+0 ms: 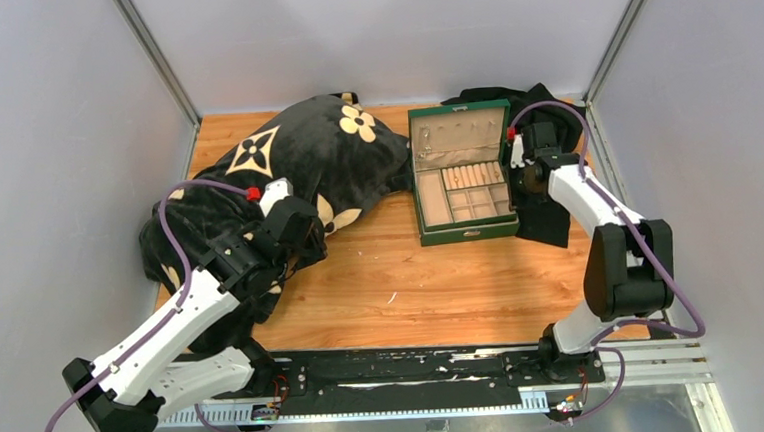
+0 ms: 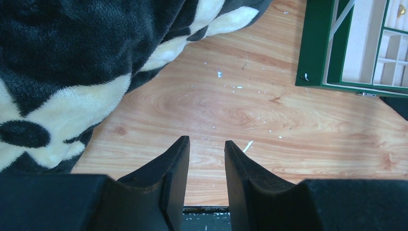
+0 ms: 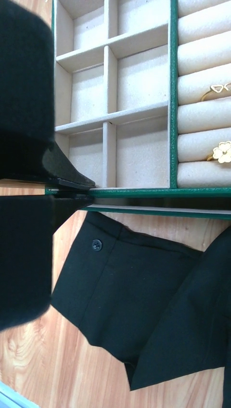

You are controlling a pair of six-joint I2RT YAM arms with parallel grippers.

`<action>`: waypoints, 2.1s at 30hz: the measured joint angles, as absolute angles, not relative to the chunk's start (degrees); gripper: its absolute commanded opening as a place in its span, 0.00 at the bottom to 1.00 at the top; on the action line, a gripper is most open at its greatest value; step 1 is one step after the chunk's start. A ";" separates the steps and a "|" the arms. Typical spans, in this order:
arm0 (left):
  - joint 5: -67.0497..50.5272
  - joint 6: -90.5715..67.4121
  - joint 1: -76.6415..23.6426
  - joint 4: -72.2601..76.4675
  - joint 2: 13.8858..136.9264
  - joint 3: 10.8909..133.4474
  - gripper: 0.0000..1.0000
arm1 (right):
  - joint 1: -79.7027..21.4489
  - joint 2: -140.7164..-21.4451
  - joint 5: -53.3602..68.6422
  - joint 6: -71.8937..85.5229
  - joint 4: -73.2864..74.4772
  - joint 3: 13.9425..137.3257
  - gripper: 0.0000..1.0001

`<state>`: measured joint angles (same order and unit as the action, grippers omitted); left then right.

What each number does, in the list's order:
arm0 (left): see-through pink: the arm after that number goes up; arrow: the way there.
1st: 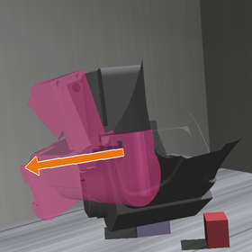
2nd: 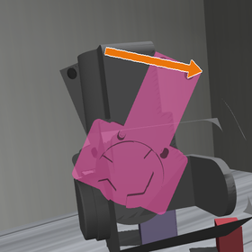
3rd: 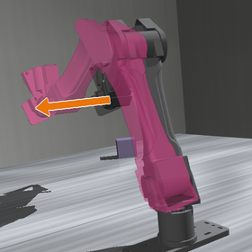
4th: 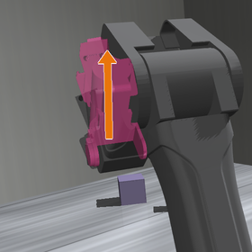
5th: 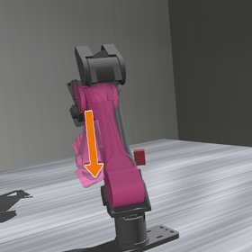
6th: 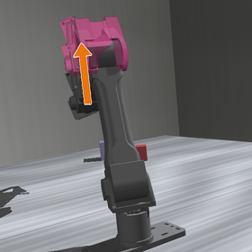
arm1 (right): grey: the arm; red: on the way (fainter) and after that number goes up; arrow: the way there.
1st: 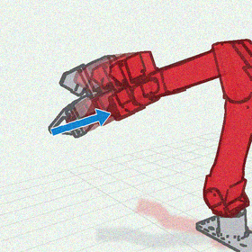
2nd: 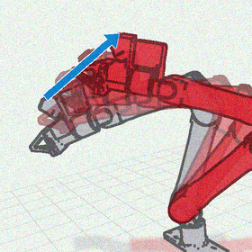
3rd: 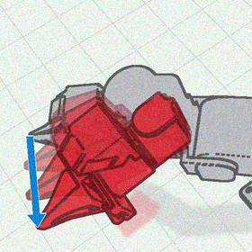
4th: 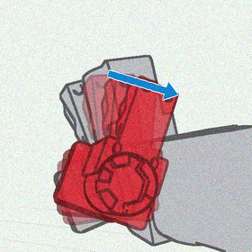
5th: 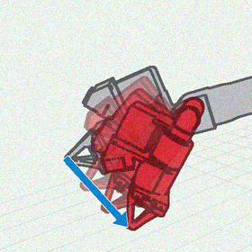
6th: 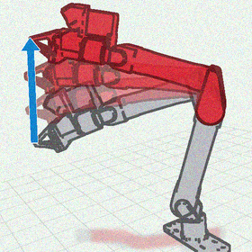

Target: Organize the mixed jewelry

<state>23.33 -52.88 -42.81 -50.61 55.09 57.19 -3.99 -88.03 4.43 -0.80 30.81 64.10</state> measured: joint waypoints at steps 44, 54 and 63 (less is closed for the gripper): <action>22.46 -52.42 -41.87 -48.88 56.51 56.77 0.38 | -5.17 -89.69 3.57 -2.17 27.38 63.55 0.00; 22.13 -52.25 -41.74 -48.82 56.51 56.77 0.38 | -5.17 -90.52 4.10 -2.44 28.47 64.55 0.00; 22.04 -52.25 -41.69 -48.66 56.51 56.77 0.38 | -5.17 -90.48 4.16 -2.46 29.34 64.75 0.00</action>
<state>22.04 -52.25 -41.69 -48.66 56.51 56.77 -5.17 -90.48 4.16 -2.46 29.34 64.75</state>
